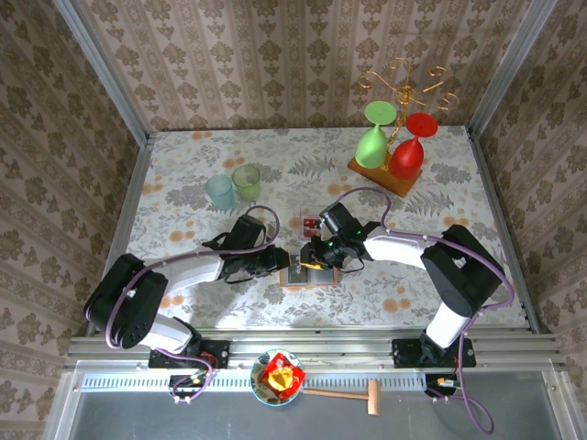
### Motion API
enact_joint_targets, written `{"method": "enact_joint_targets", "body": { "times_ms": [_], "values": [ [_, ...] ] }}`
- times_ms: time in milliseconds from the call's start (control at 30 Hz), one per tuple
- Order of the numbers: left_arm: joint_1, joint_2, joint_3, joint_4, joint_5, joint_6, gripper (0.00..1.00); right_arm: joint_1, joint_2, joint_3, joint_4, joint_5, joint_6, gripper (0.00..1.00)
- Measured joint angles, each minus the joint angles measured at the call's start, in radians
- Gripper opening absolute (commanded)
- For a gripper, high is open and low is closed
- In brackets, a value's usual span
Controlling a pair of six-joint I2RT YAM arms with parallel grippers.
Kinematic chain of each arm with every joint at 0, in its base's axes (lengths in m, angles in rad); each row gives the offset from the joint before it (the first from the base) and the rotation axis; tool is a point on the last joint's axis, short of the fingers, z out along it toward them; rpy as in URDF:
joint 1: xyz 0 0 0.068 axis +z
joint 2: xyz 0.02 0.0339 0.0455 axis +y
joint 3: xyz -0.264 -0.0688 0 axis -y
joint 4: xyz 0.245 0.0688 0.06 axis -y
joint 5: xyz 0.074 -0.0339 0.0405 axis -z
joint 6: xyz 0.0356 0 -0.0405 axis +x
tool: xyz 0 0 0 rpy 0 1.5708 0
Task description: Take the credit cards out of the card holder
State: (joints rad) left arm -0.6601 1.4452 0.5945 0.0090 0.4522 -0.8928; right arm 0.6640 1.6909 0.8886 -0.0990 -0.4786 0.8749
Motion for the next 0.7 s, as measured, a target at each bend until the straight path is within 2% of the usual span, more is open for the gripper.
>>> {"method": "enact_joint_targets", "body": {
  "times_ms": [700],
  "values": [
    [0.007,0.032,-0.031,0.016,0.011,-0.005,0.26,0.006,0.042,0.0,0.018,0.0,0.015,0.26]
  ]
}}
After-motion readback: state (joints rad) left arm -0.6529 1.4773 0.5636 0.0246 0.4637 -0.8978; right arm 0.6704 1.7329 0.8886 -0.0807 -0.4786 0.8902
